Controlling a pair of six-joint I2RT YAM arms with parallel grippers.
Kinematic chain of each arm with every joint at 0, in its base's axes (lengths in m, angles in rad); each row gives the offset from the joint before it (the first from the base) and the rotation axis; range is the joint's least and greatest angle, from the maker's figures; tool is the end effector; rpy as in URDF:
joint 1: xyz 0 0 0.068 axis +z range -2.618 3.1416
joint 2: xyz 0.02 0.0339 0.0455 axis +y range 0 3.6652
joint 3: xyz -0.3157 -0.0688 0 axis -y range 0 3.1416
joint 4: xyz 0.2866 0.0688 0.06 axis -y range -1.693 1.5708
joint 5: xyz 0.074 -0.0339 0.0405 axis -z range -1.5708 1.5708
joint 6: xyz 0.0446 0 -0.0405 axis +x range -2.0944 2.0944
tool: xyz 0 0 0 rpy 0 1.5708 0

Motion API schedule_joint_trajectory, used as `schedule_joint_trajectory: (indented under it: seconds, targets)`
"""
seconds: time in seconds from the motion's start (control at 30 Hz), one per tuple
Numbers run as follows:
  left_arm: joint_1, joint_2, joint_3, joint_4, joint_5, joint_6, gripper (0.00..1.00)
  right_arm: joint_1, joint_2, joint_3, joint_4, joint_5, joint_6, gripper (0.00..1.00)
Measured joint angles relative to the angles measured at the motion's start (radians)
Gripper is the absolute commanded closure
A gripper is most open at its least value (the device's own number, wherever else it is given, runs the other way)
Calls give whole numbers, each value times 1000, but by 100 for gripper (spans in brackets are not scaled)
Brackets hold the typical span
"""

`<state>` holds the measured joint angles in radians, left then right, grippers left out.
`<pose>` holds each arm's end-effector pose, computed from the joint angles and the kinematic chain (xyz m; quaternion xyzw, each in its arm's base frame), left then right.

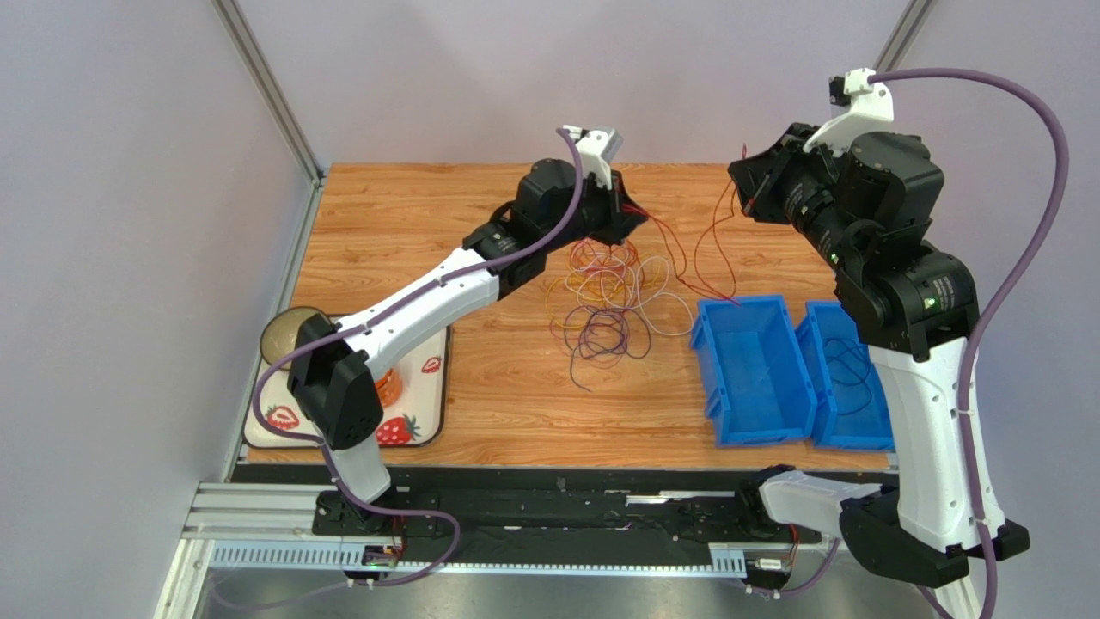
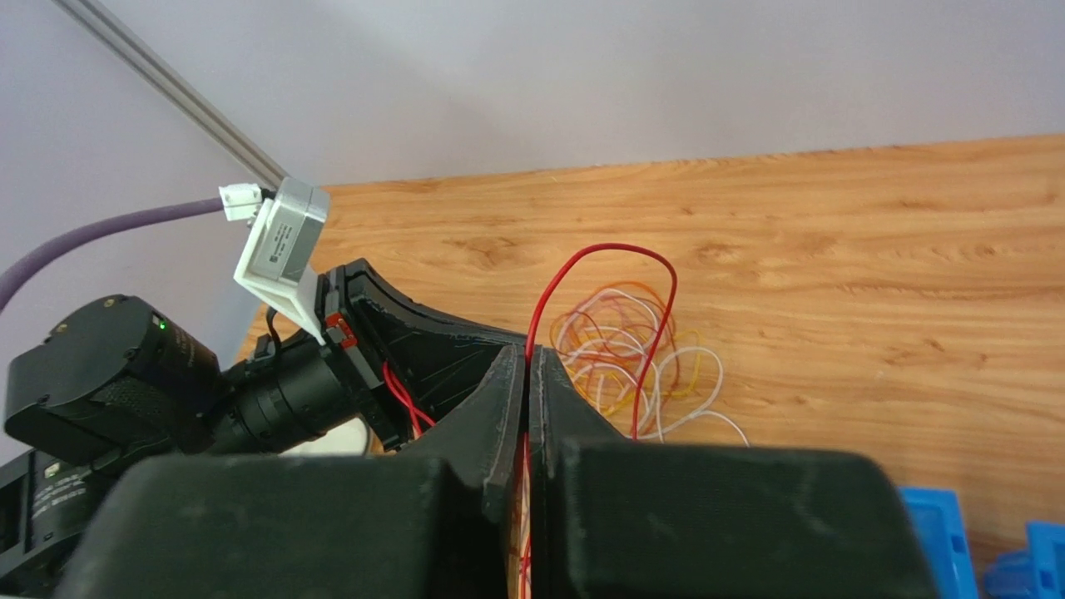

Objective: Untangle the cables

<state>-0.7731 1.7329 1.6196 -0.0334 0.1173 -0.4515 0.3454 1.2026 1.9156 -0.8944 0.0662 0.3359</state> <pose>0.3396 -0.3386 0.4350 0.1588 0.7398 -0.4112 0.5083 0.1896 0.0651 0.6195 0.0175 0.7679 0.1898 0.6115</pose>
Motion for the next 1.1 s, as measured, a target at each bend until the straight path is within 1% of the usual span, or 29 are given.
schedule_joint_trajectory:
  seconds: [0.17, 0.37, 0.57, 0.83, 1.1]
  targets:
    - [-45, 88, 43, -14, 54, -42, 100, 0, -42, -82, -37, 69, -1, 100]
    - [-129, 211, 128, -66, 66, -45, 100, 0, -128, -204, -74, 160, 8, 100]
    - [-203, 295, 226, -85, 78, -45, 100, 0, -206, -305, -106, 215, 15, 100]
    - [-251, 377, 335, -108, 82, -45, 100, 0, -298, -448, -122, 270, 22, 100]
    - [-275, 506, 486, -156, 80, -45, 100, 0, -341, -551, -128, 350, 35, 100]
